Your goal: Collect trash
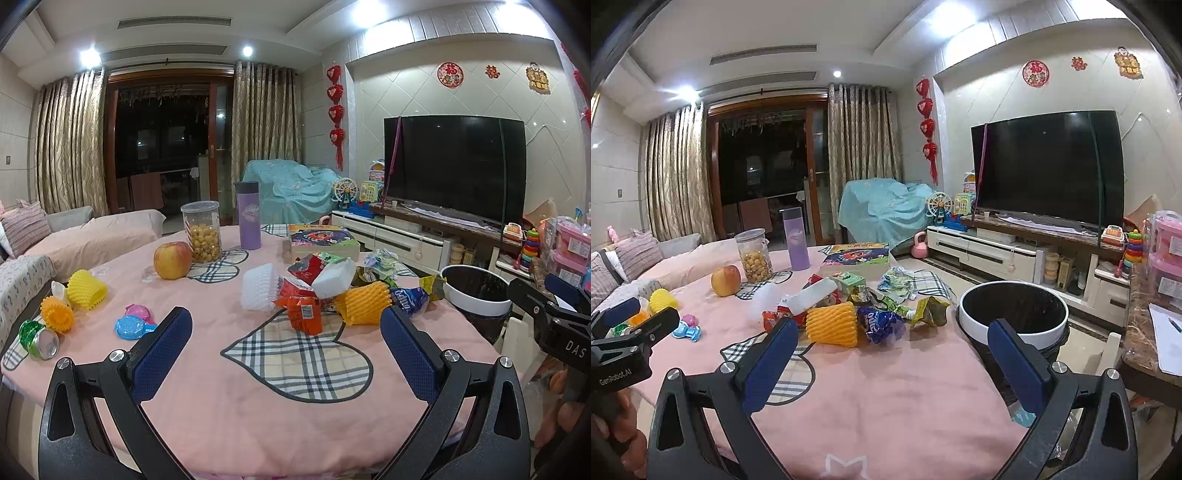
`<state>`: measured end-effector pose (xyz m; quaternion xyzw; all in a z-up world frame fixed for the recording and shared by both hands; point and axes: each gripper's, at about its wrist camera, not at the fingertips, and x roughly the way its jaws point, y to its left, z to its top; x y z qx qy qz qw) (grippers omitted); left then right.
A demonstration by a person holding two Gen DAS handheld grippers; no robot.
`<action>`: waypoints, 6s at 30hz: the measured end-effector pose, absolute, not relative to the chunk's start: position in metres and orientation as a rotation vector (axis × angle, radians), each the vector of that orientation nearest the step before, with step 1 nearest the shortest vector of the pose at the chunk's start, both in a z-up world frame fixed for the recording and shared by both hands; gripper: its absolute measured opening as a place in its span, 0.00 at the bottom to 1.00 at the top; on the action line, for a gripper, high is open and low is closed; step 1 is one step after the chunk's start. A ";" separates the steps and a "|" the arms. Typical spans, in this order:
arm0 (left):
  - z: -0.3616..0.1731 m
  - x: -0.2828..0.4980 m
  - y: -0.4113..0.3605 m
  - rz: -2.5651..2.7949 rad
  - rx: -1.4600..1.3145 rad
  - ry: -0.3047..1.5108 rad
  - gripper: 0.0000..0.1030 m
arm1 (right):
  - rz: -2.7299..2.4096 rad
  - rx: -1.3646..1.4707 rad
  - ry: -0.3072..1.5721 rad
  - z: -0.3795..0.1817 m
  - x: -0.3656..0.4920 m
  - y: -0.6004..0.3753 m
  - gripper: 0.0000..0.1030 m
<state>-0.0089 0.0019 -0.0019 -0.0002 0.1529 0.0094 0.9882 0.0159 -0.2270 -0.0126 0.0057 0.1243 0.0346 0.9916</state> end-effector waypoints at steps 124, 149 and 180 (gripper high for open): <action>-0.074 0.122 -0.018 -0.249 -0.098 0.743 0.39 | 0.224 0.258 0.628 -0.065 0.136 -0.280 0.29; -0.056 0.153 -0.180 -0.585 0.071 0.776 0.40 | 0.018 0.328 0.558 -0.050 0.111 -0.388 0.29; -0.054 0.266 -0.313 -0.722 0.200 0.889 0.40 | -0.041 0.325 0.621 -0.046 0.183 -0.465 0.30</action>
